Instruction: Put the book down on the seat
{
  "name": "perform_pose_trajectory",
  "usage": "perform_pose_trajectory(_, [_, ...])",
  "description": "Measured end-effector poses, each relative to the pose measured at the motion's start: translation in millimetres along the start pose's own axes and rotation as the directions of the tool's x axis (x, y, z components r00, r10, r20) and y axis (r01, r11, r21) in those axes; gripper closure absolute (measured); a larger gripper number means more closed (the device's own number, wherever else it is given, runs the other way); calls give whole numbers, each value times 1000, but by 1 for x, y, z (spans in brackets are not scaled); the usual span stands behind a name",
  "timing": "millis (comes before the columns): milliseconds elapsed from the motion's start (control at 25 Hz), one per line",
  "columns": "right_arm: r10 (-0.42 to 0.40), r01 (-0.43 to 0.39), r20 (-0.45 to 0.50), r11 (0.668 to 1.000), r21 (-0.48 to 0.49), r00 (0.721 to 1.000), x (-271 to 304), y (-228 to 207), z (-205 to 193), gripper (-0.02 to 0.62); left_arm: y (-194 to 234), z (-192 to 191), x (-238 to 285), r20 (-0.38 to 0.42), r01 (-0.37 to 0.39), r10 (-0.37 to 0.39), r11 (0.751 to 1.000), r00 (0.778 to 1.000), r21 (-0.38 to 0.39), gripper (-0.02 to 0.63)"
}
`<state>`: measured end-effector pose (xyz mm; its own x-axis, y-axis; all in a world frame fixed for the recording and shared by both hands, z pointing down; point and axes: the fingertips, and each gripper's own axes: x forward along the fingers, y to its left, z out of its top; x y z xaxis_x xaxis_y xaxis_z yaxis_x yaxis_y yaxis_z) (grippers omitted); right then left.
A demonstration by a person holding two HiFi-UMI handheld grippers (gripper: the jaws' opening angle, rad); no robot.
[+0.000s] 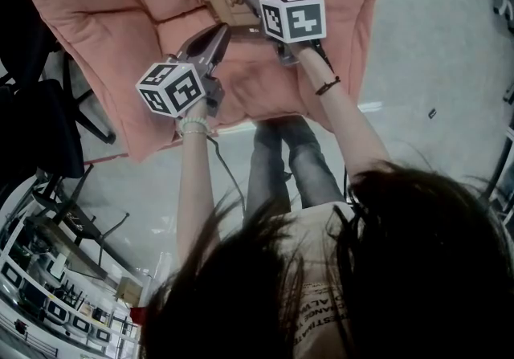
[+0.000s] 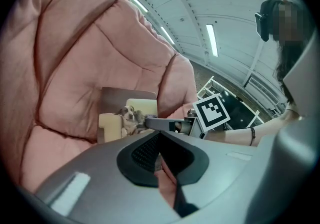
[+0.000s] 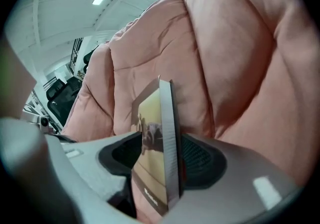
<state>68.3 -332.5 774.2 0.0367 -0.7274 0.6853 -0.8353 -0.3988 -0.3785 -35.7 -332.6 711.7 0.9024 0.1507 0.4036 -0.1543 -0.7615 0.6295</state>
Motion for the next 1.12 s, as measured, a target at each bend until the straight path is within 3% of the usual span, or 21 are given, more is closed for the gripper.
perform_pose_trajectory(320, [-50,49,32,999,10,998,-2,1,-2,341,-1,-5,-3,4,2,-2,1000,1000,-6,615])
perform_pose_trajectory(800, [27,-29,45,999,41,999,-12,14,0,341,-8,-3,-6,21,-4,4,1000,1000,-6,615])
perform_pose_trajectory(1120, [94,-94,71,996,-2,993,-43,36,28,357,-32,21,-17,49,0,0,1000,999,5,615])
